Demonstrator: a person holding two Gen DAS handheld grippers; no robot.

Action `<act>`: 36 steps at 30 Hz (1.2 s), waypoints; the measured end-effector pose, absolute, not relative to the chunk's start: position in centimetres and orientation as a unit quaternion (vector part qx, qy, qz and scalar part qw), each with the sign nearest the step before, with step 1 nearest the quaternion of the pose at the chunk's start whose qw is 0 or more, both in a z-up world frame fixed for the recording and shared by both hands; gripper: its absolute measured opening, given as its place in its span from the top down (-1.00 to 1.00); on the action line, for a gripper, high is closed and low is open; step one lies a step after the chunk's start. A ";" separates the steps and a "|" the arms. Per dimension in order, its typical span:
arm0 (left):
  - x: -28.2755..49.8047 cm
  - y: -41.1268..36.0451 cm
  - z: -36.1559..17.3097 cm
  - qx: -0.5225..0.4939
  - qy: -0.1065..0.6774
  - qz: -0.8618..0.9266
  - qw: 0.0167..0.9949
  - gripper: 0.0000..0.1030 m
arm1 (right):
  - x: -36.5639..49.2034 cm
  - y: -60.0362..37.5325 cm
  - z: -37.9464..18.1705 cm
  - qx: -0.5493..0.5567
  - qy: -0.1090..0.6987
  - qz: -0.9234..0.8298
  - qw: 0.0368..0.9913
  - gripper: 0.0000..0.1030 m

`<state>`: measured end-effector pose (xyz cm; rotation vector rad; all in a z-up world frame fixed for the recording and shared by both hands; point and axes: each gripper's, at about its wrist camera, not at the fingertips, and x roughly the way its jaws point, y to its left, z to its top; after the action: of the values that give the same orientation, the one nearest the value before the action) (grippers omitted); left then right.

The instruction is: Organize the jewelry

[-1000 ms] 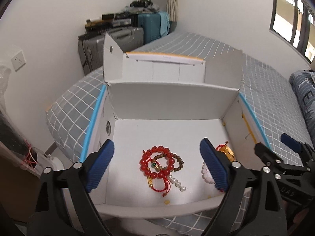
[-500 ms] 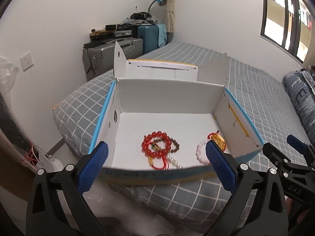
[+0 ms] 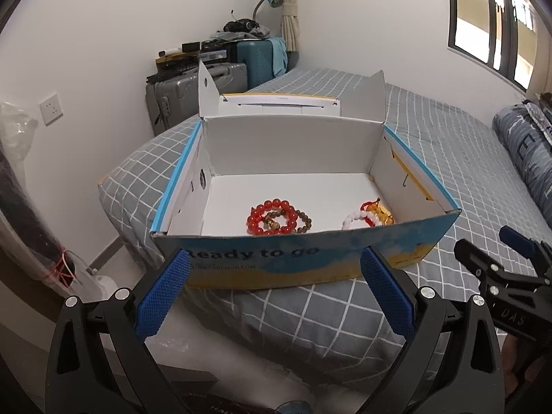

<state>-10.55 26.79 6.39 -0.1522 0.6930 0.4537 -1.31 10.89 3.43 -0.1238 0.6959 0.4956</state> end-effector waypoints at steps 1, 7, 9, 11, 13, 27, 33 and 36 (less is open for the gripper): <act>-10.7 26.7 6.3 -0.077 0.337 0.219 0.913 -0.89 | -1.3 10.9 3.4 -0.060 0.337 0.240 0.909 -0.86; -11.1 27.1 5.9 -0.093 0.337 0.217 0.912 -0.89 | -1.2 10.9 3.3 -0.063 0.335 0.238 0.909 -0.86; -11.1 27.0 5.8 -0.096 0.337 0.214 0.912 -0.89 | -1.2 10.9 3.3 -0.064 0.335 0.238 0.909 -0.86; -11.0 26.9 5.8 -0.094 0.339 0.212 0.912 -0.89 | -1.2 10.8 3.3 -0.064 0.335 0.237 0.910 -0.86; -10.9 26.8 5.7 -0.096 0.342 0.207 0.912 -0.89 | -1.1 10.8 3.3 -0.064 0.334 0.236 0.910 -0.86; -10.7 26.8 5.7 -0.108 0.341 0.206 0.911 -0.89 | -1.3 10.8 3.3 -0.069 0.333 0.237 0.910 -0.86; -10.6 26.7 5.7 -0.108 0.344 0.204 0.910 -0.89 | -1.2 10.8 3.3 -0.070 0.334 0.236 0.910 -0.86; -10.6 26.8 5.6 -0.111 0.344 0.204 0.910 -0.89 | -1.2 10.7 3.3 -0.070 0.334 0.237 0.909 -0.86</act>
<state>-10.59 26.76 5.64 -0.2284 0.7098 0.4200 -1.22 10.74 3.27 -0.1437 0.6899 0.4894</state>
